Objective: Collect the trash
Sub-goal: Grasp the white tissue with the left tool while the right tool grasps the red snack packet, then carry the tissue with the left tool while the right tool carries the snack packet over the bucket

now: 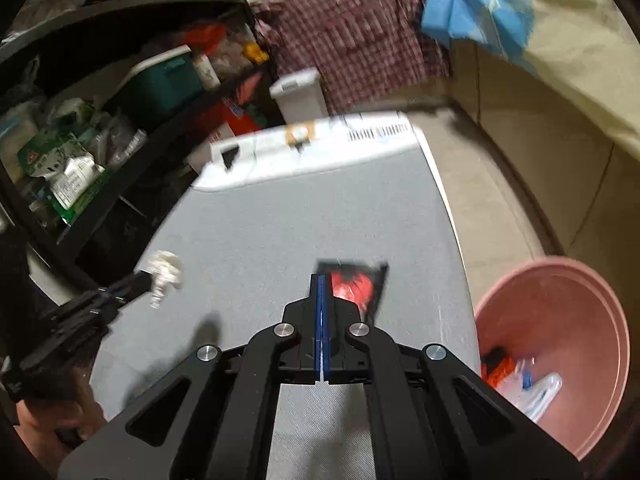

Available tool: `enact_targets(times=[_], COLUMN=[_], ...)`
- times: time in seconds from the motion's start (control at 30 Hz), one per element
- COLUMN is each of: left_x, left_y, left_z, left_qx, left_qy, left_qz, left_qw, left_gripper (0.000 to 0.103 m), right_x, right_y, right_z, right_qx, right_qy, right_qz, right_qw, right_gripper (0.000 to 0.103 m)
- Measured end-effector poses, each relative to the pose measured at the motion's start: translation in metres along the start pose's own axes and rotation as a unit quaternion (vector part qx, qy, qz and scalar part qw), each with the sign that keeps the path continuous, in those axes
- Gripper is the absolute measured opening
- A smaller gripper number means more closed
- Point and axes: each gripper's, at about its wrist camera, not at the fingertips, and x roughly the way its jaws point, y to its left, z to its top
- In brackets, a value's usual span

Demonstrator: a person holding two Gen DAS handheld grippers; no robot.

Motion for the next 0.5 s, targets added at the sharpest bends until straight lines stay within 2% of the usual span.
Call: enact_targets(times=[0.2, 0.27, 0.33, 0.43, 0.5], left_x=[-0.022, -0.029, -0.035, -0.039, -0.039], left_y=[-0.004, -0.005, -0.006, -0.004, -0.003], left_z=[-0.013, -0.017, -0.021, -0.026, -0.028], left_qx=[-0.030, -0.039, -0.047, -0.052, -0.055], left_qy=[-0.011, -0.017, -0.023, -0.028, -0.027], left_qz=[0.001, 0.000, -0.001, 0.007, 0.009], left_qw=[0.9995, 0.9991, 0.9986, 0.9982, 0.9981], left_gripper=[0.003, 0.003, 0.003, 0.003, 0.003], right_x=[0.022, 0.033, 0.045, 0.059, 0.067], right_y=[-0.025, -0.026, -0.026, -0.026, -0.024], right_z=[-0.010, -0.011, -0.012, -0.015, -0.018], right_qx=[0.036, 0.033, 0.031, 0.032, 0.025], right_qy=[0.013, 0.019, 0.028, 0.044, 0.056], right_qz=[-0.020, -0.024, -0.026, -0.036, -0.048], right_qw=[0.999, 0.999, 0.999, 0.998, 0.997], right_gripper=[0.008, 0.013, 0.027, 0.028, 0.022])
